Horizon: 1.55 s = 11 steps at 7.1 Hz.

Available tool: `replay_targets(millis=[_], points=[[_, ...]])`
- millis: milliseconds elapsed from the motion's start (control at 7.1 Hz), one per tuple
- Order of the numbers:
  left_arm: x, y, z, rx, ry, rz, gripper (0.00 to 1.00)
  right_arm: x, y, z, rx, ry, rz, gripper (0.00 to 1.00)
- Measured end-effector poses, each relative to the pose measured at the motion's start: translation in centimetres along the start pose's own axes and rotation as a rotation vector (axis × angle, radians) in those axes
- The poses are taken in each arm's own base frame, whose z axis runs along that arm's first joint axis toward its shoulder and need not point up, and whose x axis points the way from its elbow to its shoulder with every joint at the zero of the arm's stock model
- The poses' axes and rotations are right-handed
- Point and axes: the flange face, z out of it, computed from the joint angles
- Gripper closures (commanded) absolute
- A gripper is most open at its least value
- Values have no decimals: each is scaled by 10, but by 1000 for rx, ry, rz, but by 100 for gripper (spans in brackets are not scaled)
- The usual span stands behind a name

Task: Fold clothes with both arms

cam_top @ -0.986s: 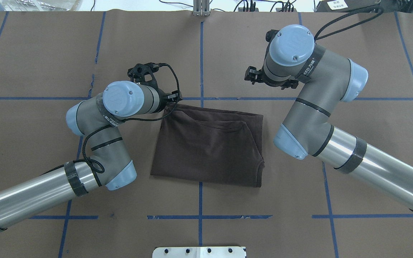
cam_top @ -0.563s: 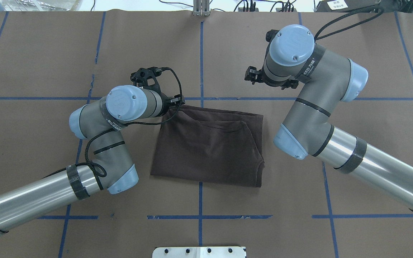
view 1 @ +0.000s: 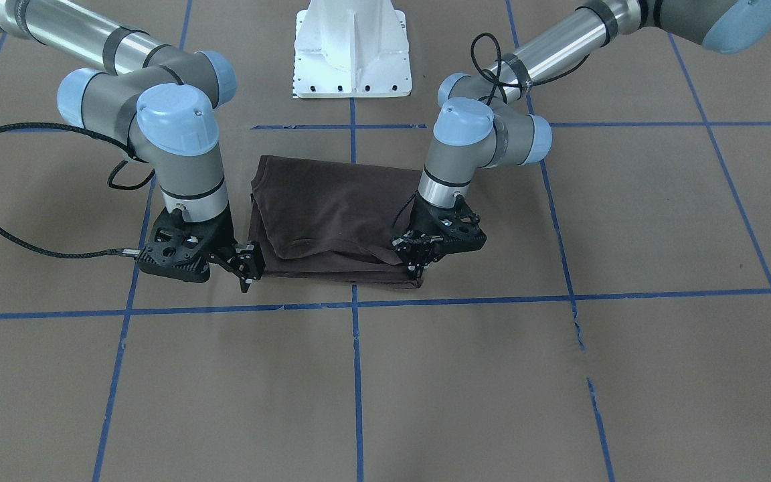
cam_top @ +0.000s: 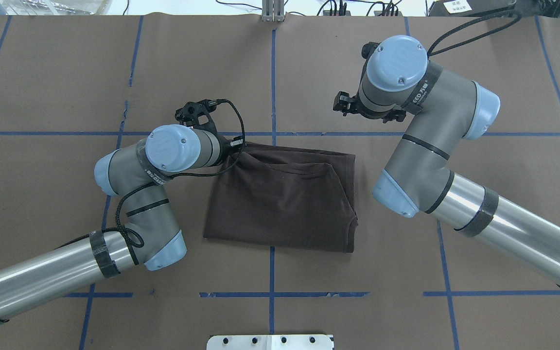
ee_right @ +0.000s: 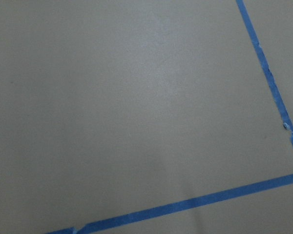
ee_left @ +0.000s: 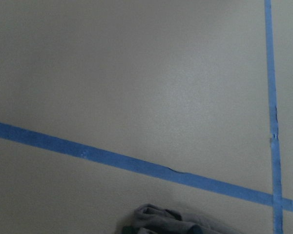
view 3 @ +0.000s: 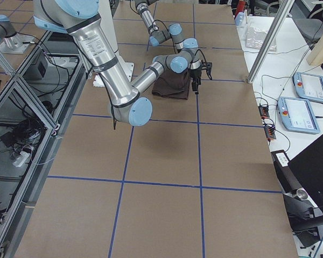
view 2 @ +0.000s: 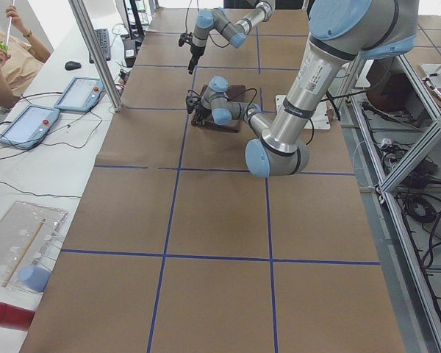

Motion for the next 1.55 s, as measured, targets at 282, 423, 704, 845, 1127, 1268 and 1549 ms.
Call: replay_targets(millis=[282, 423, 704, 845, 1127, 1268, 1549], points=[[-19, -24, -4, 28, -15, 34, 100, 0, 0, 0, 0, 0, 0, 0], [-29, -31, -6, 35, -21, 56, 10, 0, 0, 0, 0, -1, 0, 0], [-34, -38, -15, 42, -14, 122, 0, 0, 0, -2, 0, -4, -3, 0], [-35, -44, -25, 48, -4, 183, 0, 0, 0, -5, -4, -11, -11, 0], [-61, -69, -56, 43, 6, 314, 0, 15, -10, -19, -34, -40, -43, 0], [-92, -88, -82, 33, -6, 396, 0, 47, -23, -29, -54, -52, -82, 0], [-183, -128, -142, 17, -60, 587, 0, 172, -70, -44, -107, -49, -220, 0]])
